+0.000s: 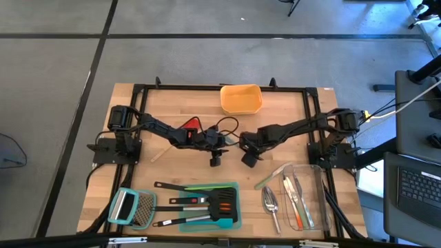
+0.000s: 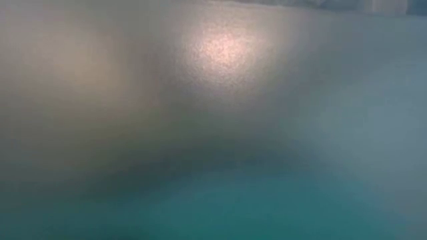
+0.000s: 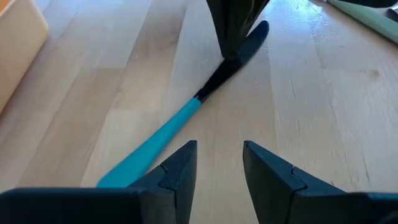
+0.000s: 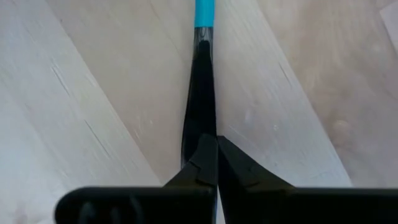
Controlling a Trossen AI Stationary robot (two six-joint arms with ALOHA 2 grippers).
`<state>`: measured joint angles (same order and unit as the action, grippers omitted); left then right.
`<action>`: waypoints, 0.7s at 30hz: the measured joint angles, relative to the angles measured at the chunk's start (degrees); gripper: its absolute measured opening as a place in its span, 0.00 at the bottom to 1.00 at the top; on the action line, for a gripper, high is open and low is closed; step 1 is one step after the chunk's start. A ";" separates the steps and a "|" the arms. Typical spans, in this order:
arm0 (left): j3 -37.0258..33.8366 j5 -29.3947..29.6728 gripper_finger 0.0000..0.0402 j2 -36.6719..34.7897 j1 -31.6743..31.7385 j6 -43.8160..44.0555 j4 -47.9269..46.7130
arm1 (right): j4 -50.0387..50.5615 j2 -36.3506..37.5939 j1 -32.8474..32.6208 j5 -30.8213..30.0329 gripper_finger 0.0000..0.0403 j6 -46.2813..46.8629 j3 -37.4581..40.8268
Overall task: Pick & Place Kitchen Items
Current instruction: Put the blue table knife into the transparent bin
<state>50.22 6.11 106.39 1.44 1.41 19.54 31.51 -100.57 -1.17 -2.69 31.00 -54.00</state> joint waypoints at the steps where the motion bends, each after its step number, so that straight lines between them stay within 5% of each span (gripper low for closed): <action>1: 0.00 0.03 0.31 0.00 -0.01 -0.02 -0.03 | 0.00 0.02 -0.43 -0.71 0.00 -0.15 0.00; 12: 0.00 0.87 0.31 0.00 0.05 -0.02 0.01 | 0.02 0.06 -3.74 -5.52 0.00 -0.37 -0.03; 21: 0.00 0.88 0.31 0.00 0.03 0.22 0.01 | 5.37 0.04 -4.28 -1.10 0.11 -1.73 -6.71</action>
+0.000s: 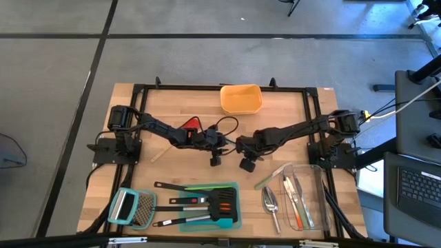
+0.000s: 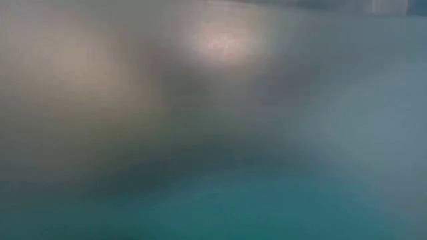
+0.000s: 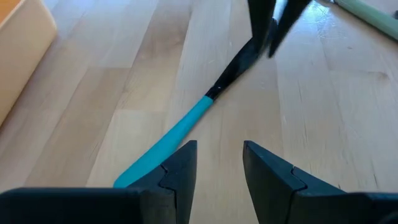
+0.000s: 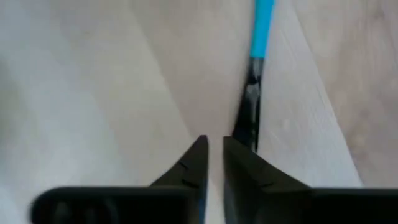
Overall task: Pick & Place Kitchen Items
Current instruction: Put the blue table knife into the transparent bin
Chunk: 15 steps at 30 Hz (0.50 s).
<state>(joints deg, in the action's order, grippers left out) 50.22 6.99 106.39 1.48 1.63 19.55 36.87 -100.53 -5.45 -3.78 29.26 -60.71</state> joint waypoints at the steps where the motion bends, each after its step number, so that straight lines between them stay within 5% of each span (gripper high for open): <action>1: 0.00 0.01 0.31 0.00 0.01 0.03 0.00 | 1.21 0.00 -0.34 0.01 0.15 -0.81 -1.17; 11: 0.00 -0.15 0.31 0.02 0.00 -0.20 -1.91 | 7.15 0.07 -4.84 -12.50 0.58 -12.94 -7.94; 15: 0.00 6.10 0.31 0.07 0.44 -0.17 1.85 | 9.00 0.07 -4.61 -12.18 0.64 -6.90 -7.97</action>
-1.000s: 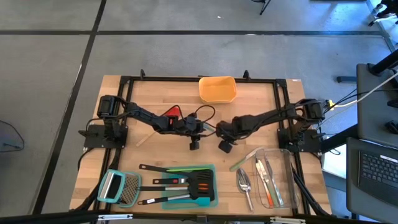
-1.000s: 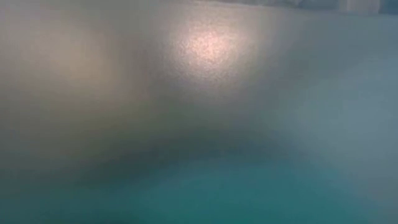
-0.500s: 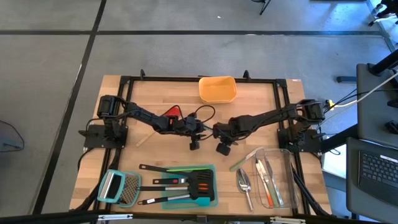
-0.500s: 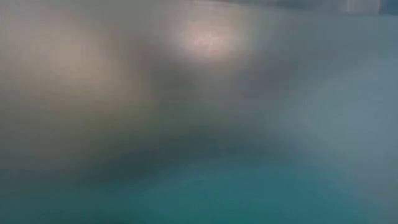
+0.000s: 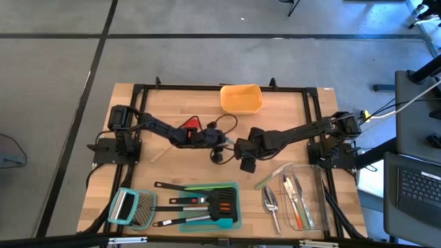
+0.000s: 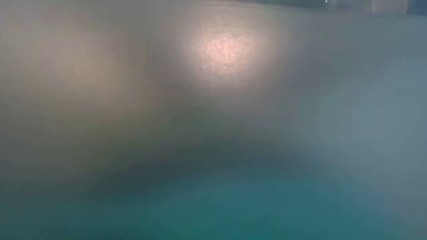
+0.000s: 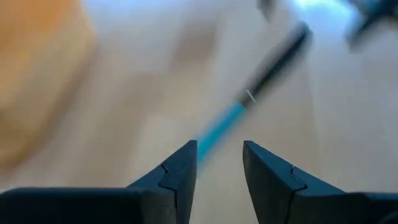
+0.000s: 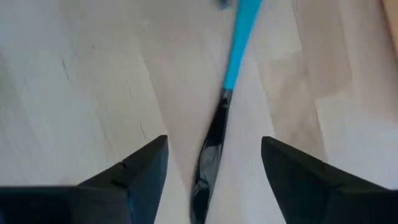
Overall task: Pick & Place Kitchen Items
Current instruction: Put the blue table knife into the transparent bin
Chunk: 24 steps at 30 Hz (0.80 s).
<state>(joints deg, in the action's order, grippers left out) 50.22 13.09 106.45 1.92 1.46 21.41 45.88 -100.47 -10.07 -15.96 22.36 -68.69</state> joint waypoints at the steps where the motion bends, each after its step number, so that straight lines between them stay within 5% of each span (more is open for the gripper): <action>1: 0.00 0.62 0.30 0.00 0.45 0.30 2.28 | 0.53 0.00 -0.01 0.38 0.64 1.62 0.00; 6: 0.87 -4.01 0.26 0.00 3.49 3.82 10.34 | 1.08 0.01 -1.59 1.19 0.61 7.00 0.00; 18: 4.46 -8.29 0.22 0.24 5.72 2.34 5.70 | 1.18 -0.61 -4.09 4.20 0.49 13.93 -0.02; 24: 7.43 -13.21 0.11 7.80 6.83 0.46 5.75 | -0.90 -0.76 -5.62 4.17 0.49 14.74 -0.02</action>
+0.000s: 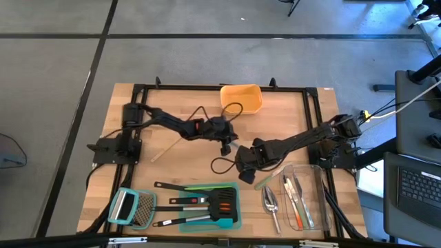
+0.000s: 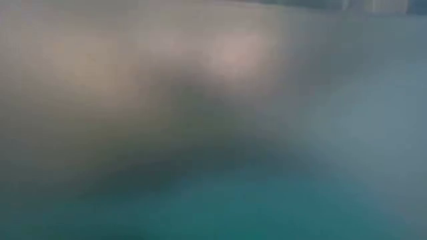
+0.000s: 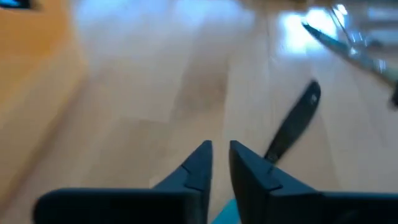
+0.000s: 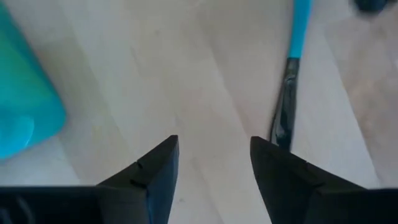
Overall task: Pick & Place Kitchen Items
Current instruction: Put the blue table knife into the transparent bin
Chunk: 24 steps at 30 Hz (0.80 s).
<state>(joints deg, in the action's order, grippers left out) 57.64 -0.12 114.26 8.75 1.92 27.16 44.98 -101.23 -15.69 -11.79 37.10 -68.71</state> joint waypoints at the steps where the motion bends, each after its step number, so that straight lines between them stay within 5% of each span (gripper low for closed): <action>1: 1.18 -1.64 0.07 1.85 0.03 -1.32 0.03 | -0.01 0.02 -0.30 0.02 0.49 0.00 0.00; 10: 14.12 -6.98 0.04 12.95 -0.43 -4.86 -9.39 | 0.65 0.00 -2.46 0.00 0.49 0.00 0.00; 24: 14.90 -8.41 0.02 9.63 -2.48 -10.18 -17.41 | 2.21 0.00 -3.96 -0.02 0.49 0.13 0.00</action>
<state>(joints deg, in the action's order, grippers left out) 72.54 -8.53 123.89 6.27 -8.26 9.74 47.19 -101.23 -19.65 -11.81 37.24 -68.71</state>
